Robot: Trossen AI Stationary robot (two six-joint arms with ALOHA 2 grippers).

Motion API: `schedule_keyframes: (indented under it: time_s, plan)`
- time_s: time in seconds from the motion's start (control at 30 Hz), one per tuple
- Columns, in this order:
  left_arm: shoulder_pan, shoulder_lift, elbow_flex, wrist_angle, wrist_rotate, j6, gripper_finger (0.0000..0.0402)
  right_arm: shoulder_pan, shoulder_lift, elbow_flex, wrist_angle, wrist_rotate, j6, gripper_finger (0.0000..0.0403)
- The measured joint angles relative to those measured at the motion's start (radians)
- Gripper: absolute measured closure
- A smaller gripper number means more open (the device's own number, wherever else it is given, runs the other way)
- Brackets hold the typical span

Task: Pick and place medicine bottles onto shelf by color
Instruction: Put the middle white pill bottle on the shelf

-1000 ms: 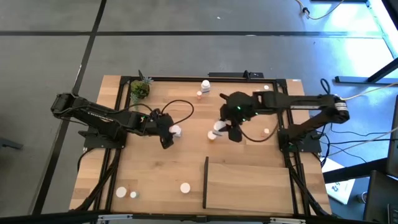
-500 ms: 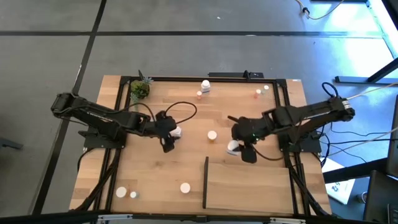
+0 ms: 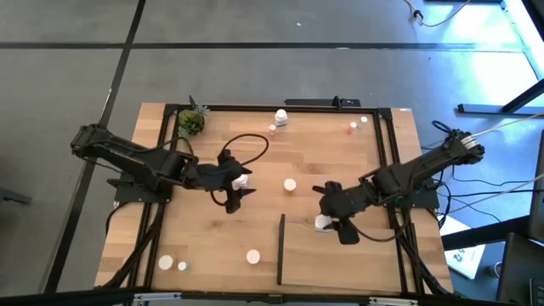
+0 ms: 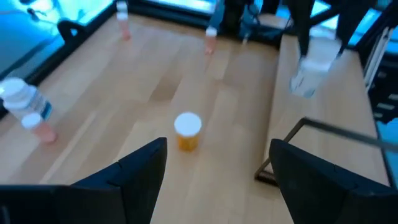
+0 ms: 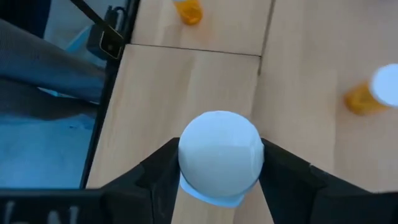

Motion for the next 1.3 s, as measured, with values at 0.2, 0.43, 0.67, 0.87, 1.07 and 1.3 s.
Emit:
schedule_keyframes:
  time_s: [0.2, 0.43, 0.67, 0.87, 1.07, 1.3]
  plan:
    - [-0.028, 0.000, 0.017, -0.001, -0.059, -0.005, 0.0124, 0.029, 0.001, -0.114, 0.241, -0.001, -0.045, 0.0213]
    - [-0.036, 0.000, 0.017, -0.002, -0.063, -0.008, 0.0124, 0.070, 0.001, -0.147, 0.283, 0.060, 0.000, 0.0213]
    - [-0.035, 0.000, 0.017, -0.002, -0.063, -0.008, 0.0124, 0.104, 0.000, -0.146, 0.226, 0.073, 0.135, 0.0213]
    - [-0.035, 0.000, 0.017, -0.002, -0.063, -0.008, 0.0124, 0.159, -0.031, -0.146, 0.213, 0.089, 0.236, 0.0211]
    - [-0.035, 0.000, 0.017, -0.002, -0.063, -0.003, 0.0124, 0.259, -0.041, -0.146, 0.145, 0.095, 0.334, 0.0212]
    - [-0.035, 0.000, 0.017, -0.002, -0.063, 0.000, 0.0124, 0.372, -0.041, -0.146, 0.044, 0.110, 0.507, 0.0210]
